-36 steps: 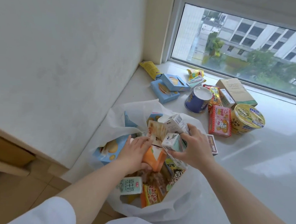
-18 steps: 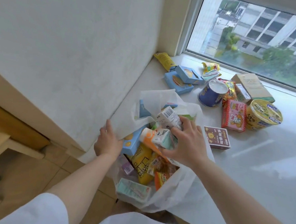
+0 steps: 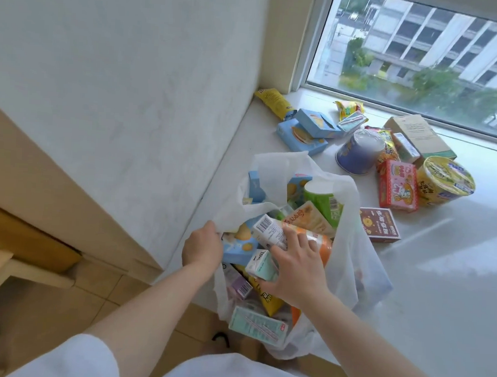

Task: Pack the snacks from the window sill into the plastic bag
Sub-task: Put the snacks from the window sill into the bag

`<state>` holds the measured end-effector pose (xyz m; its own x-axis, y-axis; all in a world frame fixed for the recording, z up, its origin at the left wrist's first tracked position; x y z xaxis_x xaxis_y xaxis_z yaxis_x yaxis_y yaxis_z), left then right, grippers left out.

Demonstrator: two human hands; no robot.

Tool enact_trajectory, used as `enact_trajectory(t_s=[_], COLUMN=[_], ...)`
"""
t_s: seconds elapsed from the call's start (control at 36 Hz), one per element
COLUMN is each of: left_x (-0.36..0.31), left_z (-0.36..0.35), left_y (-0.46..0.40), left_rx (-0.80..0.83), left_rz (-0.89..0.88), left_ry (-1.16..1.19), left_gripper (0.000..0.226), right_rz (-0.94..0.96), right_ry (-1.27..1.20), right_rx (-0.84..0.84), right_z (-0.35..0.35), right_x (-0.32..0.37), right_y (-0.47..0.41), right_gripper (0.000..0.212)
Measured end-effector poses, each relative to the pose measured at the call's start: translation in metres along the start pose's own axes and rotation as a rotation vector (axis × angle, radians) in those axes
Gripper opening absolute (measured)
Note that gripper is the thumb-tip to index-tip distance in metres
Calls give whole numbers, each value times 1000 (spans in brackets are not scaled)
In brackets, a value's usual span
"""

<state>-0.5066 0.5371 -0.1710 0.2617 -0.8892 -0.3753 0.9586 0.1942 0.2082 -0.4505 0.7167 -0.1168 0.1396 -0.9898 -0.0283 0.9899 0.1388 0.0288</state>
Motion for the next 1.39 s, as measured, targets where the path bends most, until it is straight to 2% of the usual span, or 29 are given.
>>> enact_trajectory(t_s=[0.14, 0.25, 0.39, 0.58, 0.64, 0.75, 0.81, 0.92, 1.06, 1.22, 1.39], left_x=[-5, -12, -25, -34, -29, -3, 13, 30, 40, 55, 57], left_z=[10, 15, 20, -3, -20, -56, -78, -114, -138, -141, -145], left_y=[-12, -26, -52, -62, -53, -26, -10, 20, 30, 27, 32], left_rx=[-6, -6, -20, 30, 74, 179, 282, 508, 593, 511, 493], left_rz=[4, 55, 126, 133, 125, 156, 208, 223, 212, 274, 289], left_ry=[148, 238, 374, 453, 477, 412, 329, 116, 58, 154, 277], left_gripper=[16, 16, 22, 20, 29, 72, 80, 44, 39, 28, 31], right_rz=[-16, 5, -29, 28, 28, 16, 0, 27, 39, -22, -96], right_ry=[63, 85, 74, 28, 30, 52, 63, 43, 52, -8, -55], right_rx=[49, 29, 108, 44, 45, 51, 40, 52, 94, 128, 119], right_z=[-16, -15, -19, -14, -16, -22, -22, -24, -26, -29, -35], right_x=[-3, -5, -16, -25, -27, -27, -27, -25, -24, -25, -32], right_y=[-8, -19, -37, -59, -62, -65, -65, -62, -59, -51, -44], right_gripper=[57, 60, 62, 57, 56, 54, 54, 54, 58, 66, 65])
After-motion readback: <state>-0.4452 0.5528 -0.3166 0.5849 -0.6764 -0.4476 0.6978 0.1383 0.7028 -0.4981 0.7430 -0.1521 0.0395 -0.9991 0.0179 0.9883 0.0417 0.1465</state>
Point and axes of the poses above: each hand's wrist, its own y-axis away from the middle knuckle, its own z-axis out of the back of the hand, x = y × z, the point moved 9 cm from there along -y, towards the middle knuckle, and after that the axes turned 5 degrees about -x, right-handed, at the moved point
